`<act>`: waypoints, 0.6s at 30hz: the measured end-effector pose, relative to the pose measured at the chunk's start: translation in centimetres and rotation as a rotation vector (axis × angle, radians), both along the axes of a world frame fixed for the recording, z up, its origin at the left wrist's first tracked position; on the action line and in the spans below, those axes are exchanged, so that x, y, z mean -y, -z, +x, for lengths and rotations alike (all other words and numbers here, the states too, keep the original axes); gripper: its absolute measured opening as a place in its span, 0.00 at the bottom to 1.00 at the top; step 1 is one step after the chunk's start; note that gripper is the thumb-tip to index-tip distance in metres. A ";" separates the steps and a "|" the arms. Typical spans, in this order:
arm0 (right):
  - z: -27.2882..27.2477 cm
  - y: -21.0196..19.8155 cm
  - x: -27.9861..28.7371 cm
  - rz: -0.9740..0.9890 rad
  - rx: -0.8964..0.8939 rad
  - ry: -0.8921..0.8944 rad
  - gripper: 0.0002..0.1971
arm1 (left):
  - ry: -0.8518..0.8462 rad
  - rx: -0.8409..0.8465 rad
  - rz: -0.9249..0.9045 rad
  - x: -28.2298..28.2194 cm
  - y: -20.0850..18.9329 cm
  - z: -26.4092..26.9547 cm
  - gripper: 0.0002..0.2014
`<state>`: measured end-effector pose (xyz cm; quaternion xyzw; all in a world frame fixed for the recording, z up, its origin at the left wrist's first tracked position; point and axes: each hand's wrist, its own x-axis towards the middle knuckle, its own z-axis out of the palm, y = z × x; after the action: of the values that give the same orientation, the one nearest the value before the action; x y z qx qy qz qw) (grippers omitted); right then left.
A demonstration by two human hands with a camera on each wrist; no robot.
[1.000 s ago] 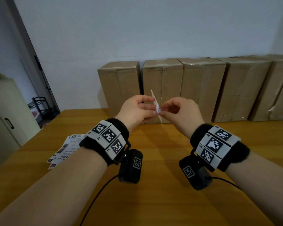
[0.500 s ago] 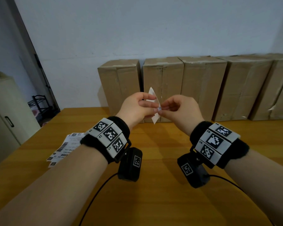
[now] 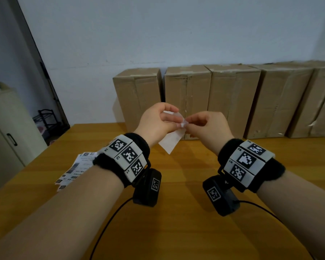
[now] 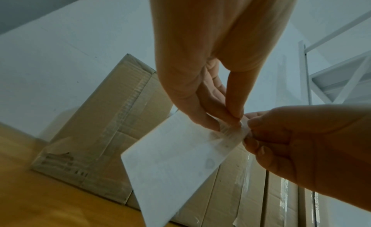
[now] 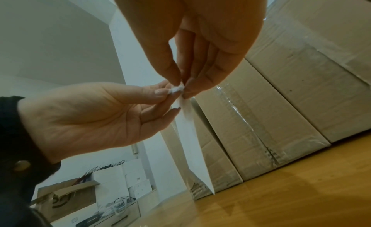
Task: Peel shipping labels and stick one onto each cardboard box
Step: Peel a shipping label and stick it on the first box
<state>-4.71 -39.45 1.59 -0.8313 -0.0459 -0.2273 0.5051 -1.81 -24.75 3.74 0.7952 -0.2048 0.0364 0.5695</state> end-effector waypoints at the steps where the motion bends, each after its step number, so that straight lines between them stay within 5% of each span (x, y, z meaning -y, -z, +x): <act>1: 0.0 0.0 0.0 0.017 -0.006 -0.004 0.05 | -0.008 0.002 0.006 0.0 0.0 0.1 0.17; 18: 1.0 0.0 0.8 0.173 -0.067 0.136 0.15 | -0.245 0.047 0.237 -2.7 0.4 1.3 0.12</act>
<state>-3.71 -40.21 1.64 -0.7929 0.0474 -0.2362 0.5597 -0.53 -22.00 3.38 0.8748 -0.1227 0.0996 0.4579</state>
